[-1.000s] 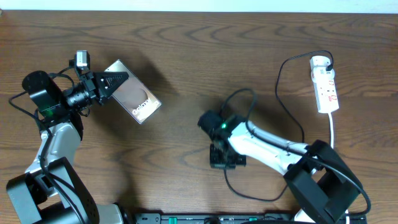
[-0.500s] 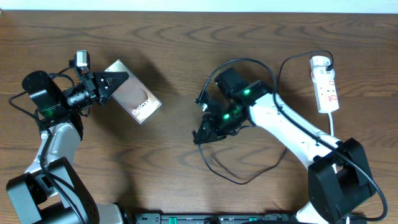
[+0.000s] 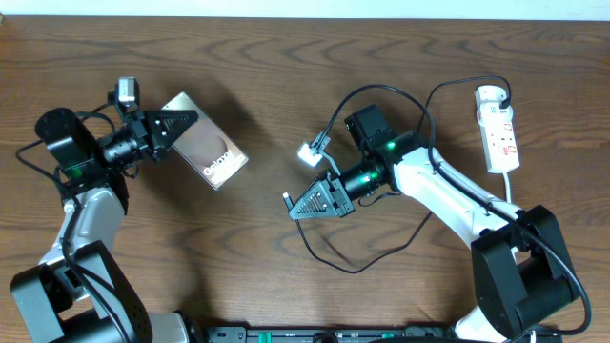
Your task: Plug charger to phone and switch on socket
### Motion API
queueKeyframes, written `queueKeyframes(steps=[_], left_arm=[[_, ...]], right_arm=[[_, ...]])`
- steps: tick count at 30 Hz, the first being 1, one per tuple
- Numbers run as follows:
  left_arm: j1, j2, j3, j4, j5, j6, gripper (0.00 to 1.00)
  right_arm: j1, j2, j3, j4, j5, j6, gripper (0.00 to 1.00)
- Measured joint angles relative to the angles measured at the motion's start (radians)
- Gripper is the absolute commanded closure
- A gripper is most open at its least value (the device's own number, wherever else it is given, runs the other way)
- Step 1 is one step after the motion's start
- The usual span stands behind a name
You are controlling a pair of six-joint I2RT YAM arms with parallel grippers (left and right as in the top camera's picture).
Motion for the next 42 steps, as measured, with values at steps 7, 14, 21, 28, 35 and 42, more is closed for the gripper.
queueKeyframes(steps=[7, 14, 21, 28, 35, 42], left_arm=[[-0.092, 0.0, 0.0, 0.059, 0.0, -0.01, 0.93], [-0.166, 0.0, 0.0, 0.065, 0.0, -0.017, 0.93], [-0.224, 0.0, 0.0, 0.078, 0.0, -0.017, 0.93], [-0.272, 0.0, 0.0, 0.096, 0.001, -0.018, 0.92], [-0.293, 0.0, 0.0, 0.112, 0.003, -0.021, 0.93], [-0.31, 0.0, 0.0, 0.135, 0.003, -0.021, 0.93]], right_arm=[[0.0, 0.0, -0.027, 0.025, -0.043, -0.001, 0.99], [0.0, 0.0, -0.027, 0.029, -0.061, -0.001, 0.99], [0.001, 0.0, -0.027, 0.045, -0.064, -0.001, 0.99], [0.001, 0.0, -0.027, 0.052, -0.064, -0.001, 0.99], [0.001, 0.0, -0.027, 0.058, -0.063, -0.001, 0.99], [0.001, 0.0, -0.028, 0.07, -0.064, 0.0, 0.99]])
